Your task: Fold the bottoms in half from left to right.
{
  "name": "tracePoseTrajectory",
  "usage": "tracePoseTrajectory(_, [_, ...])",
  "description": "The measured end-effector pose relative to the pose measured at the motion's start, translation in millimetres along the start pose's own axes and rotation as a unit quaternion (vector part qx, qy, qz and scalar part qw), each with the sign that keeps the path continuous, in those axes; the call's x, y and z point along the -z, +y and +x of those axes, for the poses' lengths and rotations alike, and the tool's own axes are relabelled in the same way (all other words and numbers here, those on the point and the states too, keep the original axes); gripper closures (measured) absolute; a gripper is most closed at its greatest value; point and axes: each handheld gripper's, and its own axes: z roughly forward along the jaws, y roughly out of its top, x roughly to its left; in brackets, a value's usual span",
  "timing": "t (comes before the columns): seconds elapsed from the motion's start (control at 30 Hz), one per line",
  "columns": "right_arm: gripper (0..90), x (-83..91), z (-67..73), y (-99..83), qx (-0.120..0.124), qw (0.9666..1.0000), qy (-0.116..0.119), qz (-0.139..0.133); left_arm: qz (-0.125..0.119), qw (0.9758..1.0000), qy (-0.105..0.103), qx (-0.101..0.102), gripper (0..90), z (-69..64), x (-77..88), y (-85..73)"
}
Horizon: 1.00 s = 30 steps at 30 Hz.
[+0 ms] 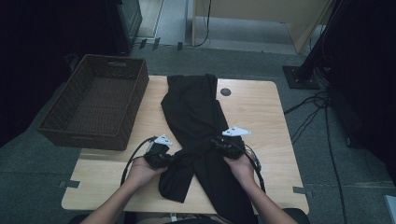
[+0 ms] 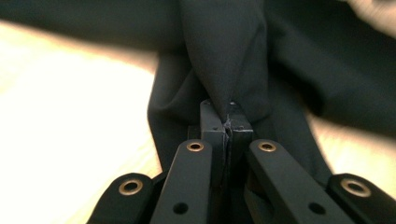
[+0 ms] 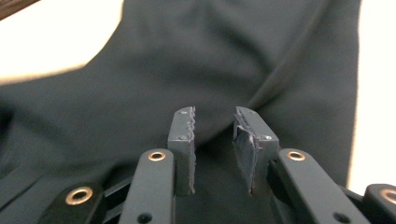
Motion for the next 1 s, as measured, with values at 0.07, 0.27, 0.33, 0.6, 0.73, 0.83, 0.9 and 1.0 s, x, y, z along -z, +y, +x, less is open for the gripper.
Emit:
tracePoseTrajectory(0.07, [68.7, 0.6, 4.9, -5.0, 0.004, 0.9999, 0.008, 0.006, -0.025, 0.9995, -0.01, 0.016, 89.9, 3.3, 10.6, 2.4])
tracePoseTrajectory(0.27, [67.4, -8.7, 29.6, -19.8, 0.048, 0.9985, 0.015, 0.022, -0.053, 0.9982, -0.006, 0.029, 89.8, 9.8, 23.2, 6.8])
tracePoseTrajectory(0.33, [67.5, -14.3, 34.8, -17.1, 0.066, 0.9976, 0.007, 0.02, -0.064, 0.9973, -0.009, 0.036, 89.8, 12.5, 28.0, 11.4])
tracePoseTrajectory(0.6, [69.4, -54.3, 42.8, 10.9, 0.068, 0.9977, 0.006, 0.003, -0.103, 0.9937, 0.018, 0.04, 89.8, 27.7, 44.9, 38.9])
tracePoseTrajectory(0.73, [69.4, -72.7, 39.6, 26.8, 0.057, 0.9984, -0.001, 0.002, -0.099, 0.9932, 0.021, 0.058, 89.8, 41.3, 36.0, 45.9])
tracePoseTrajectory(0.83, [62.8, -76.1, 37.8, 30.1, 0.04, 0.9992, 0.005, 0.001, -0.101, 0.9929, 0.01, 0.062, 89.8, 40.5, 34.0, 47.2])
tracePoseTrajectory(0.9, [62.3, -70.4, 41.1, 27.0, 0.041, 0.999, 0.014, 0.009, -0.099, 0.9937, 0.009, 0.052, 89.8, 35.5, 35.1, 47.3])
tracePoseTrajectory(1.0, [62.7, -54.6, 47.4, 12.3, 0.056, 0.998, 0.028, 0.011, -0.084, 0.996, 0.005, 0.031, 89.8, 22.8, 32.8, 46.2])
